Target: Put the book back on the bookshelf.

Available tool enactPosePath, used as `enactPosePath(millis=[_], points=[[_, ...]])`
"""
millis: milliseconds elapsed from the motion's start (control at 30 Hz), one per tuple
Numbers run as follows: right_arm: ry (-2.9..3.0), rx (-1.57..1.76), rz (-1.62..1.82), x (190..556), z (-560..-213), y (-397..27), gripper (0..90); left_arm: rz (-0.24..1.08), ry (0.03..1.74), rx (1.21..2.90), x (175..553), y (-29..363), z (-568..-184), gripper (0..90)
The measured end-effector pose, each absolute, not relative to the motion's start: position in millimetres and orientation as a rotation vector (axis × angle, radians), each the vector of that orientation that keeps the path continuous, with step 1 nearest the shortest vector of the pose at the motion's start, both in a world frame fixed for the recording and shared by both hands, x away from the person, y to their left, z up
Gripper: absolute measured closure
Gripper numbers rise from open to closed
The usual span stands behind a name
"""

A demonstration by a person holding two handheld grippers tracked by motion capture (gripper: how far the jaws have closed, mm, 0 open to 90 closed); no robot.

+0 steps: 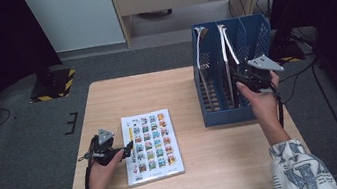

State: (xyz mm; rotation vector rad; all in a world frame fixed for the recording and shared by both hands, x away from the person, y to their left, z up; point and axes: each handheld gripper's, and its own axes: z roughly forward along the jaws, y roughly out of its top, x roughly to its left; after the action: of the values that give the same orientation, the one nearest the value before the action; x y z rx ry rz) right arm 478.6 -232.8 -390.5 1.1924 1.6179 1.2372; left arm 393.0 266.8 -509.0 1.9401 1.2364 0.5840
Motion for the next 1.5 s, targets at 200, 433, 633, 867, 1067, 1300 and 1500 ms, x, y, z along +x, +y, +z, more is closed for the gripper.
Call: enactPosePath(millis=[200,433,633,867,1067,1300,1500], points=[[1.623,1.197,1.233,475.1,-390.6,-234.4,39.2,0.584,1.234,1.945,392.7,267.0,-508.6,8.1],[1.631,1.203,1.234,467.7,-392.5,-233.7,38.6,0.585,1.237,1.94,392.9,266.9,-508.9,8.1],[1.654,1.189,1.236,462.2,-394.2,-230.5,36.7,0.587,1.235,1.951,392.8,267.0,-508.9,8.2],[1.677,1.175,1.234,460.9,-396.2,-225.6,35.0,0.586,1.234,1.949,392.8,267.2,-508.7,8.2],[1.694,1.172,1.238,460.9,-398.1,-222.3,31.2,0.586,1.234,1.951,392.7,267.1,-508.7,8.2],[1.716,1.185,1.236,459.8,-400.4,-220.3,24.7,0.585,1.233,1.947,392.8,266.6,-509.0,8.2],[1.722,1.18,1.236,456.6,-401.1,-219.4,21.7,0.584,1.234,1.946,392.8,266.7,-509.0,8.2]])
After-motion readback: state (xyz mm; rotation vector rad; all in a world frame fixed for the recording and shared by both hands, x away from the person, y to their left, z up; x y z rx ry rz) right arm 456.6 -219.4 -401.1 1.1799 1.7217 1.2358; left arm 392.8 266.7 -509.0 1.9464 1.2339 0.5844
